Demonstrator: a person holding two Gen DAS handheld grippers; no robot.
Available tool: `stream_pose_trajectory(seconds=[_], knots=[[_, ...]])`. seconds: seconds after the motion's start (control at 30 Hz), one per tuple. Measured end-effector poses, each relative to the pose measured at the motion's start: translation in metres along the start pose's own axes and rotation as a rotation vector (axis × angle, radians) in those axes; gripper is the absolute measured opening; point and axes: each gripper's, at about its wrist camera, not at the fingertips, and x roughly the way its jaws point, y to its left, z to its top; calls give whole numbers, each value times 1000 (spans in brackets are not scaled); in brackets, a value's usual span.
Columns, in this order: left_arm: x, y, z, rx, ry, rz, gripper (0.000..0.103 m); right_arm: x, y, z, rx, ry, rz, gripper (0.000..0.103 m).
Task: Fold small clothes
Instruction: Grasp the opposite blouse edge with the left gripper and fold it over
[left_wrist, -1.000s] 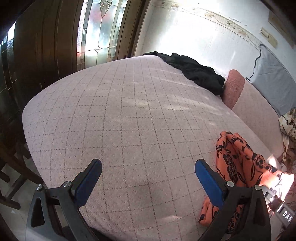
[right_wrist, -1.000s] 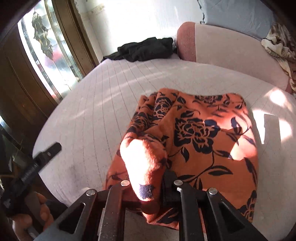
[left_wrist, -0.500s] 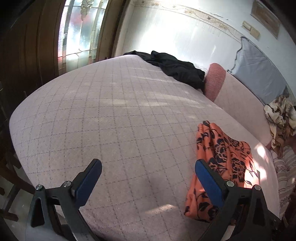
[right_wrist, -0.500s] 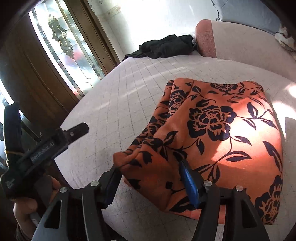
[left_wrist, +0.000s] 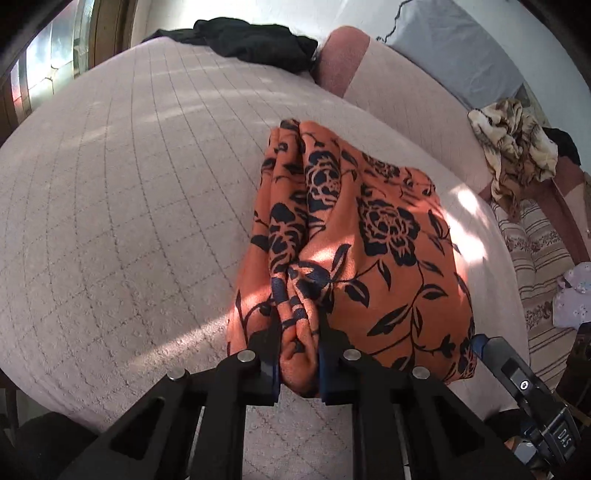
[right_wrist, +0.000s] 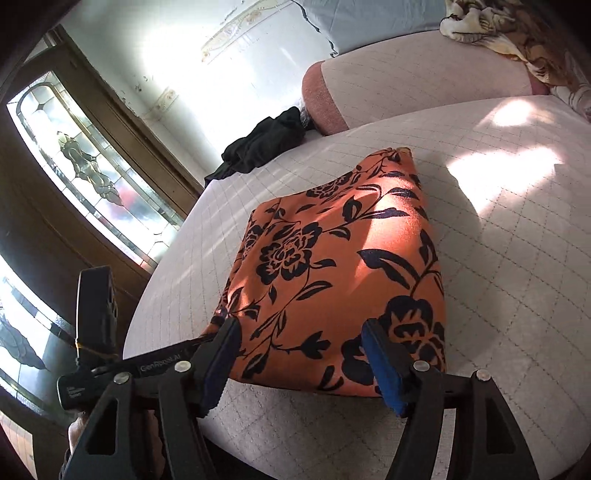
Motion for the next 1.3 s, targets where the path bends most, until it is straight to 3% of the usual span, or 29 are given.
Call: stream_pose_trajectory(seconds=[0.07,0.13,0.2,0.3,0.33,0.4,0.57,0.7,0.83,0.87,0.93,1.07,1.13,1.2,1.3], knots=[[-8,2,-2,-16,-30,5,15,-2,-4,1,9,-8,8,71],[12,12,-8,-55,26,29,16,0,-9,1,16,-8,15,71],[15,14,-10,-53,26,32,18,6,-13,3,21,3,18,71],[-3,7,-6,-54,21,43,26,9,-16,8,18,12,37,72],[-11,5,-5,-43,6,84,35,9,-17,9,18,7,38,73],[-29,4,2,-34,-53,123,40,10,-21,10,26,4,51,74],[-37,-11,40,11,-76,-17,40,15,-28,6,54,3,76,74],[14,-27,75,44,32,-22,39,15,-29,4,63,-2,100,75],[56,-25,86,33,143,-5,38,14,-35,4,77,-5,121,75],[60,-24,85,35,147,-18,20,14,-36,4,80,-4,125,75],[53,-23,84,39,120,-39,11,14,-37,5,83,-5,132,75],[27,-24,75,62,3,-5,10,14,-38,6,83,-5,142,75],[57,-10,69,32,86,12,11,15,-36,6,70,2,138,75],[57,-2,69,14,63,-37,14,17,-33,9,63,12,140,75],[52,2,70,23,67,-54,14,9,-27,20,47,-2,146,75]])
